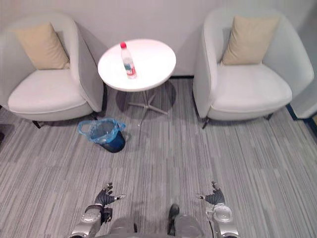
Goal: Gather rubbish on tea table into small bin, then transfer packed bag to large trash can.
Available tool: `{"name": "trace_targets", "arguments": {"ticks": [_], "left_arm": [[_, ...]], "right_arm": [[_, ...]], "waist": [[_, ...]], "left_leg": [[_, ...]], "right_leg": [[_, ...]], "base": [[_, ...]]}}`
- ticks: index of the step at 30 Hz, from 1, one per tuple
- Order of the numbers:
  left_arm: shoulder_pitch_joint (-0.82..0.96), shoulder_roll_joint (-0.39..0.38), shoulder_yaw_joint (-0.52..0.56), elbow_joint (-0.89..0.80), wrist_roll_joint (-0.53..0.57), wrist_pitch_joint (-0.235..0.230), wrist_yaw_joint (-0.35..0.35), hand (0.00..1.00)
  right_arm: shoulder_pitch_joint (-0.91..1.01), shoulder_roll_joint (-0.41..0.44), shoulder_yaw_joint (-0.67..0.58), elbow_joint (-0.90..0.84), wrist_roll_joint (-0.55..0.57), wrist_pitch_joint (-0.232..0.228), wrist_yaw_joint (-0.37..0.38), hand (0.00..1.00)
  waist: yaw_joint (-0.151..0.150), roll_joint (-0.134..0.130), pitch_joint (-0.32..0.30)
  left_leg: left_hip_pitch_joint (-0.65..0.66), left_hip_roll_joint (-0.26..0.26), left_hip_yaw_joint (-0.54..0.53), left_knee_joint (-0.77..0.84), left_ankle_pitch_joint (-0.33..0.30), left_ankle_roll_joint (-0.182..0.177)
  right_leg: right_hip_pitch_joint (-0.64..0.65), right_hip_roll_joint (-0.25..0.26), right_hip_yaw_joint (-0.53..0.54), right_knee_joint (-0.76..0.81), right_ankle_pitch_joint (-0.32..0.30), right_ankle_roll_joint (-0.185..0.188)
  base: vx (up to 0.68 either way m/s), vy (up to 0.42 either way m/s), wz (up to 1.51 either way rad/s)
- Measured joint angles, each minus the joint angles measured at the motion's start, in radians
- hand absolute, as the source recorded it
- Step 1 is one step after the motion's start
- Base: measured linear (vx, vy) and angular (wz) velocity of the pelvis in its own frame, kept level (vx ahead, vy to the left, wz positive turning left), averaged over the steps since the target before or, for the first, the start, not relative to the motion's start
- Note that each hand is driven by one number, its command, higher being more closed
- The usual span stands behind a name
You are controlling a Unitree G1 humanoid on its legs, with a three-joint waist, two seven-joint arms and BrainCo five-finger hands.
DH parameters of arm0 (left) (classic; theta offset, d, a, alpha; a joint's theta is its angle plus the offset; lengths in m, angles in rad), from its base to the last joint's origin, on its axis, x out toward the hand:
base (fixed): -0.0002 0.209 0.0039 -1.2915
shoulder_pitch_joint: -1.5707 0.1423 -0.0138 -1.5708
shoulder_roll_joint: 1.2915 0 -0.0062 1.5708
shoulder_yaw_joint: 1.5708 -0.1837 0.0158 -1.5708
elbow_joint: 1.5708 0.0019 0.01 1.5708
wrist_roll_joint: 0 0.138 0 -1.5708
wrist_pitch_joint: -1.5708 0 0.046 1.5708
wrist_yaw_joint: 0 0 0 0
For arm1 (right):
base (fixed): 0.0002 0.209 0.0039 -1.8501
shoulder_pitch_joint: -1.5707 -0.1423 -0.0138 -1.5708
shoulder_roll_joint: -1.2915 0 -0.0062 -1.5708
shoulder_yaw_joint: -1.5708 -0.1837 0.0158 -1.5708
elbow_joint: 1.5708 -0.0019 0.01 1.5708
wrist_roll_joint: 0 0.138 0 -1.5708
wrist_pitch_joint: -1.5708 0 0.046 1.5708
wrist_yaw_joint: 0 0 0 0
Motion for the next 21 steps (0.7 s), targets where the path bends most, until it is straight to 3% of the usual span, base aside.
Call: {"name": "trace_targets", "arguments": {"ticks": [3, 5, 6, 7, 9, 10, 12, 13, 14, 15, 17, 19, 21], "left_arm": [[0.004, -0.005, 0.000, -0.009, 0.000, 0.001, 0.000, 0.00], [0.012, -0.008, 0.001, -0.014, 0.000, 0.001, 0.001, 0.00], [0.024, -0.003, 0.001, -0.013, 0.000, 0.001, 0.001, 0.00], [0.029, 0.000, 0.001, -0.013, 0.000, 0.001, 0.002, 0.00], [0.027, 0.008, 0.001, -0.015, 0.000, 0.001, 0.001, 0.00], [0.026, 0.004, 0.000, -0.015, 0.000, 0.001, 0.000, 0.00], [0.038, -0.001, 0.000, -0.014, -0.001, 0.002, 0.000, 0.00], [0.040, 0.003, -0.001, -0.015, -0.001, 0.002, 0.000, 0.00], [0.042, 0.010, -0.003, -0.015, -0.001, 0.002, 0.000, 0.00], [0.043, 0.018, -0.003, -0.014, -0.001, 0.003, 0.000, 0.00], [0.043, 0.027, -0.006, -0.014, -0.002, 0.004, 0.001, 0.00], [0.039, 0.034, -0.003, -0.015, -0.002, 0.007, 0.001, 0.00], [0.033, 0.035, -0.001, -0.014, -0.002, 0.008, 0.001, 0.00]], "right_arm": [[0.005, 0.001, -0.017, 0.002, 0.003, 0.002, -0.001, 0.00], [0.013, -0.006, -0.021, 0.003, 0.003, 0.004, -0.001, 0.00], [0.013, -0.002, -0.015, 0.005, 0.003, 0.005, -0.001, 0.00], [0.012, 0.001, -0.009, 0.004, 0.003, 0.005, -0.001, 0.00], [0.009, 0.006, 0.001, 0.004, -0.001, 0.004, 0.000, 0.00], [0.006, 0.003, 0.000, 0.004, -0.001, 0.004, 0.000, 0.00], [-0.001, 0.001, 0.002, 0.005, -0.011, 0.004, 0.002, 0.00], [0.002, 0.005, 0.005, 0.006, -0.017, 0.003, 0.004, 0.00], [0.004, 0.010, 0.011, 0.011, -0.019, 0.004, 0.006, 0.00], [0.012, 0.014, 0.011, 0.020, -0.020, 0.004, 0.009, 0.00], [0.013, 0.012, 0.011, 0.037, -0.020, 0.006, 0.015, 0.00], [0.006, 0.011, 0.010, 0.041, -0.020, 0.006, 0.021, 0.00], [0.003, 0.009, 0.010, 0.043, -0.020, 0.005, 0.023, 0.00]], "waist": [[0.016, 0.002, 0.003], [0.020, 0.014, 0.001], [0.034, 0.011, 0.000], [0.046, 0.011, -0.006], [0.048, -0.053, -0.018], [0.047, -0.057, -0.017], [0.048, -0.056, -0.017], [0.047, -0.058, -0.017], [0.046, -0.065, -0.021], [0.040, -0.066, -0.022], [0.032, -0.065, -0.022], [0.004, -0.059, -0.024], [-0.010, -0.054, -0.021]], "left_leg": [[-0.032, -0.070, 0.032, -0.374, 0.024, -0.004], [-0.004, -0.106, 0.034, -0.653, 0.130, -0.008], [0.029, -0.112, 0.042, -0.687, 0.244, 0.011], [0.046, -0.121, 0.054, -0.695, 0.281, 0.043], [0.020, -0.186, 0.053, -0.625, 0.220, 0.107], [0.012, -0.196, 0.048, -0.594, 0.196, 0.114], [0.064, -0.219, 0.057, -0.559, 0.105, 0.124], [0.101, -0.235, 0.053, -0.569, 0.088, 0.127], [0.155, -0.257, 0.046, -0.593, 0.071, 0.135], [0.213, -0.275, 0.027, -0.608, 0.051, 0.147], [0.276, -0.282, 0.003, -0.632, 0.045, 0.154], [0.325, -0.269, -0.044, -0.665, 0.045, 0.153], [0.342, -0.244, -0.072, -0.662, 0.045, 0.153]], "right_leg": [[0.038, -0.040, 0.011, -0.009, -0.028, 0.034], [0.078, -0.054, 0.014, -0.009, -0.067, 0.076], [0.107, -0.061, 0.032, -0.008, -0.090, 0.101], [0.121, -0.072, 0.042, -0.010, -0.099, 0.114], [0.131, -0.138, 0.038, -0.006, -0.126, 0.147], [0.130, -0.148, 0.044, 0.016, -0.132, 0.158], [0.046, -0.195, 0.099, 0.320, -0.170, 0.229], [-0.001, -0.215, 0.113, 0.457, -0.153, 0.265], [-0.065, -0.248, 0.131, 0.648, -0.112, 0.336], [-0.129, -0.276, 0.131, 0.820, -0.127, 0.309], [-0.180, -0.282, 0.100, 0.871, -0.166, 0.239], [-0.249, -0.257, 0.050, 0.769, -0.201, 0.184], [-0.298, -0.210, 0.058, 0.624, -0.205, 0.175]], "base": [[0.33, 0.140, -0.08], [0.35, 0.190, -0.03], [0.46, 0.239, -0.21], [0.55, 0.247, -0.20], [0.50, 0.173, 0.19], [0.44, 0.165, 0.26], [0.41, 0.178, 0.05], [0.41, 0.162, 0.13], [0.43, 0.125, 0.36], [0.44, 0.105, 0.40], [0.44, 0.036, 0.55], [0.49, -0.056, 0.72], [0.39, -0.162, 0.58]]}}
